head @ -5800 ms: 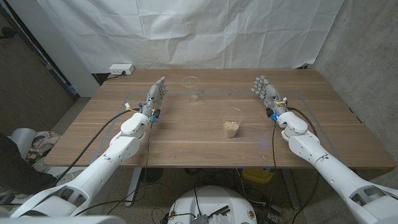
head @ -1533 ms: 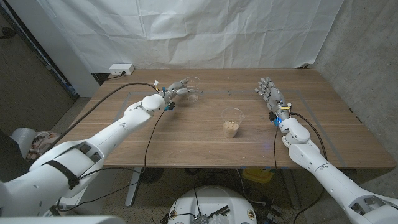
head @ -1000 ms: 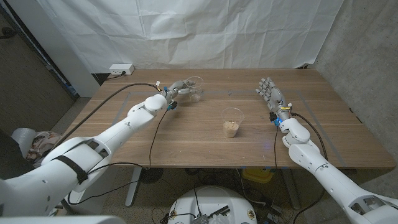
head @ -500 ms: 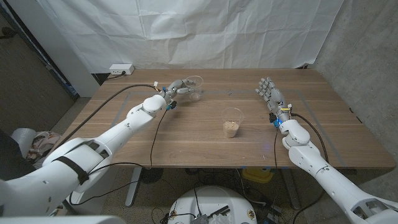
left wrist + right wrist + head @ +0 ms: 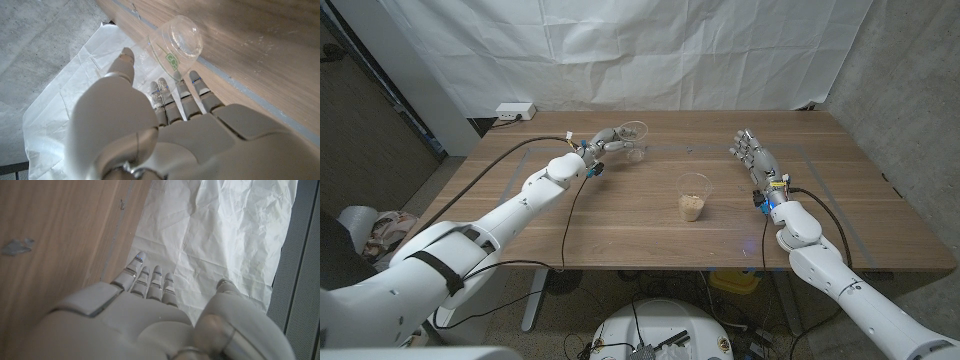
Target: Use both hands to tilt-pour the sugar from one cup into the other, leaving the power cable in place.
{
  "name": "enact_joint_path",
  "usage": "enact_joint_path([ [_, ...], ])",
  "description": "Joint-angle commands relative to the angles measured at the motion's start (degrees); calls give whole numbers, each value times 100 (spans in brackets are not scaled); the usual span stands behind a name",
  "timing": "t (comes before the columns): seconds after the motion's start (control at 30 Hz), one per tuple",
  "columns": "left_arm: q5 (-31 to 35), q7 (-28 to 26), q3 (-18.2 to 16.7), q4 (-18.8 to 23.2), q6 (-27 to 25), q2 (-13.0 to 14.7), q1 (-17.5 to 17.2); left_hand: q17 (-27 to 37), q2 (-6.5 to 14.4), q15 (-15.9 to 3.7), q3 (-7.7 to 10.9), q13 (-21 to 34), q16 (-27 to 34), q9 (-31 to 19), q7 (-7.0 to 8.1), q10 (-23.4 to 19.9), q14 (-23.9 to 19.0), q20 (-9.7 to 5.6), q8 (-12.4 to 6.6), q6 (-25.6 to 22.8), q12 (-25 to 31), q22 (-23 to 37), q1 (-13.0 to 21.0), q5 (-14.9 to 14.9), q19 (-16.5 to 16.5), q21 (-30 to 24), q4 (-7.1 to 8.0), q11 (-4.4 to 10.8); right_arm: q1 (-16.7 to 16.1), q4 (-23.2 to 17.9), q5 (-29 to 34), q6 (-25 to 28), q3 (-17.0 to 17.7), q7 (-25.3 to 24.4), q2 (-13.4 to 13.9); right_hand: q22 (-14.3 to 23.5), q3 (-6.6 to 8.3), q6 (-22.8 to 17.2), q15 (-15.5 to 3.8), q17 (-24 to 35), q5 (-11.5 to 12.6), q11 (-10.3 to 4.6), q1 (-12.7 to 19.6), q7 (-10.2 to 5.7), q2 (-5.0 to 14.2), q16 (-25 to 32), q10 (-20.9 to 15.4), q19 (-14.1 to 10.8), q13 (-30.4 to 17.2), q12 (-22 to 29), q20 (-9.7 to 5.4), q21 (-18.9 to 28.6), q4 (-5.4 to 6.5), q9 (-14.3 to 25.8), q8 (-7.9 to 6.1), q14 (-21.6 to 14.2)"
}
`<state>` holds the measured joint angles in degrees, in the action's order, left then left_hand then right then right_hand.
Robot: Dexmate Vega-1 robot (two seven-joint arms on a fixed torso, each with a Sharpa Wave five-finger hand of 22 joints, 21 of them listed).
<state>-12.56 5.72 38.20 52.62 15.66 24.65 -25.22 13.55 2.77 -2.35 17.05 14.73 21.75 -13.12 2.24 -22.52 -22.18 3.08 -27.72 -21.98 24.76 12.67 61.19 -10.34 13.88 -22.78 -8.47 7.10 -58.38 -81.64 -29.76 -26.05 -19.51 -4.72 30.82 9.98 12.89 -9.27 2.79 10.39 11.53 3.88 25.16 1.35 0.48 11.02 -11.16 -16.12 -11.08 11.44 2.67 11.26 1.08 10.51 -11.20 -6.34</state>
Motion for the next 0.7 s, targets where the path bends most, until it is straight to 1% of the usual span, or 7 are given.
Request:
enact_joint_path([
  [0.03,-64,246,13,-179,258,-44,85,25,11,-404,-39,33,-13,-24,17,64,68,-9,14,78,-42,15,-15,-1,-47,-13,-4,-11,-758,-990,839,296,-76,-760,393,20,-12,27,48,15,31,28,24,35,-81,8,7,-12,-17,-9,42,29,-47,31,8,-23],
  [0.2,-66,294,22,-268,295,-72,137,34,5,-398,-66,58,-25,-33,3,154,141,-8,23,128,-87,17,-11,-1,-95,-9,-8,-18,-954,-1104,988,310,-60,-923,430,21,-51,67,55,18,47,12,37,66,-175,-5,36,8,-21,-17,53,20,-91,34,18,14],
  [0.27,-62,316,33,-322,319,-93,166,40,17,-382,-74,68,-21,-37,-21,178,151,-4,27,145,-100,18,-15,-2,-106,-10,-1,-47,-1027,-1177,1093,323,-59,-1021,441,21,-98,99,59,22,61,12,31,82,-271,-6,36,21,-23,-15,64,15,-121,36,24,27],
  [0.3,-71,332,33,-352,334,-108,178,42,17,-378,-79,73,-18,-40,-21,181,153,-4,25,145,-102,18,-14,-2,-109,-11,-1,-43,-1045,-1187,1107,313,-57,-1039,433,22,-156,105,61,26,83,24,21,86,-384,-5,115,26,-27,-40,74,14,-153,39,18,34],
  [0.47,-29,356,75,-496,389,-170,265,45,12,-370,-95,87,-15,-45,-23,178,167,-13,18,141,-106,19,-15,0,-117,-16,-3,-41,-1223,-1406,1362,433,-84,-1206,498,22,-206,119,71,30,102,30,9,115,-475,-3,137,29,-30,-42,88,14,-175,42,17,40],
  [0.6,-15,374,100,-656,450,-239,342,51,26,-365,-103,100,-10,-51,-29,178,180,-11,15,148,-110,19,-12,-2,-124,-20,1,-36,-1312,-1485,1474,410,-100,-1267,503,23,-381,238,73,42,154,9,-52,105,-754,-17,275,49,-39,-68,113,8,-221,52,39,115],
  [0.7,0,385,122,-762,485,-281,393,55,35,-366,-110,111,0,-56,-29,175,173,-10,6,136,-111,20,-12,-2,-128,-25,3,-52,-1384,-1513,1537,325,-113,-1291,493,24,-475,325,71,47,186,-31,-72,95,-888,-24,375,87,-44,-83,146,-4,-248,57,52,167],
])
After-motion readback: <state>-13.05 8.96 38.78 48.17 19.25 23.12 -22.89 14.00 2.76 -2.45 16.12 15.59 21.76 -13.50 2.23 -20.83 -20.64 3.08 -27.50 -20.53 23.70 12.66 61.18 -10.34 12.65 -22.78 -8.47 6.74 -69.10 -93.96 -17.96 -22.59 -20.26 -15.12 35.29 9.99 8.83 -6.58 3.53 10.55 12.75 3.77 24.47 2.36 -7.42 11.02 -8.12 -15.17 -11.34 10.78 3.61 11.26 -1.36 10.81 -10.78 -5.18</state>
